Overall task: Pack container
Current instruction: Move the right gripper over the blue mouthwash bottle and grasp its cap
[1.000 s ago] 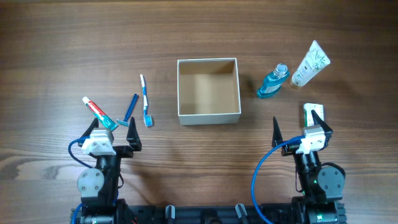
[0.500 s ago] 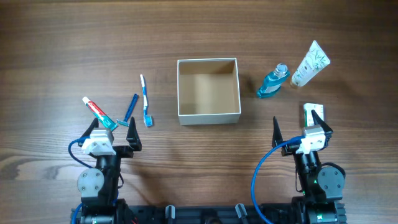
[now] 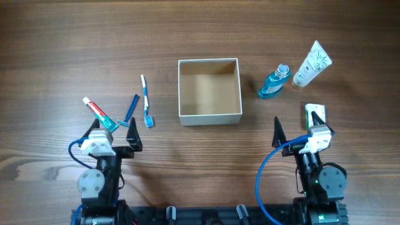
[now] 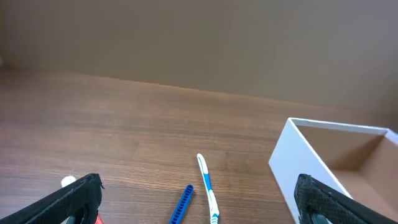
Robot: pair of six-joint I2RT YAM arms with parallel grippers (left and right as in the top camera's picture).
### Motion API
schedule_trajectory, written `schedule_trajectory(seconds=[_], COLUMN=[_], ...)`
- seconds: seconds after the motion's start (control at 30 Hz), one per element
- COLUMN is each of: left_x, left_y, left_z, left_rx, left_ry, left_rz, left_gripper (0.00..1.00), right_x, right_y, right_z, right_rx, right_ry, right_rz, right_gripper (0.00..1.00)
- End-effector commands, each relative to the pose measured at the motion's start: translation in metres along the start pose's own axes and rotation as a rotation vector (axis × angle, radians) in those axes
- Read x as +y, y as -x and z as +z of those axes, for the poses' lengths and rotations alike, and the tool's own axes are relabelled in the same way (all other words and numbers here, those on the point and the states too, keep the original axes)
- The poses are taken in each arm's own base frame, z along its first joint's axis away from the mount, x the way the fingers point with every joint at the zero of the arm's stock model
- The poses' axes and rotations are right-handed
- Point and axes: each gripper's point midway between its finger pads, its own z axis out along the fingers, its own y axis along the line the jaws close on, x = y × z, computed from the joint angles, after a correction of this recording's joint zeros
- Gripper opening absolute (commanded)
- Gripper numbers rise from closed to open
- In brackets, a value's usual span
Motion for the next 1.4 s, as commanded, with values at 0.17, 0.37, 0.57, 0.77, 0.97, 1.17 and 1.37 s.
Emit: schedule_trajectory(seconds=[0.17, 0.37, 0.57, 0.77, 0.97, 1.17, 1.37], left_x=[-0.009, -0.012, -0.014, -0.014, -0.017, -0.017, -0.017], left_y=[0.040, 0.061, 0.069, 0.069, 0.054, 0.054, 0.054], left_z=[-0.009, -0.009, 0.004, 0.007, 0.006, 0.009, 0.009], left_rx=[-0.007, 0.150, 0.403, 0.679, 0.821, 0.819, 0.816], left_ry=[-0.018, 0.020, 0.074, 0.140, 0.142, 0.142, 0.141], left_rz=[-0.173, -0.183, -0.200, -0.214, -0.235, -0.235, -0.235], left_gripper=[1.00, 1.00, 1.00, 1.00, 1.00, 1.00, 1.00], right_x=[0.002, 0.010, 0.017, 0.019, 0.029, -0.001, -0.005], right_y=[0.028, 0.055, 0.079, 0.079, 0.076, 0.064, 0.035], right_z=[0.006, 0.024, 0.050, 0.061, 0.078, 0.101, 0.126], right_rx=[0.065, 0.220, 0.438, 0.733, 0.785, 0.783, 0.835], right_ry=[0.012, 0.052, 0.093, 0.117, 0.180, 0.021, 0.011], right_rz=[0.128, 0.156, 0.186, 0.146, 0.166, 0.100, 0.103], right_gripper=[1.00, 1.00, 1.00, 1.00, 1.00, 1.00, 1.00])
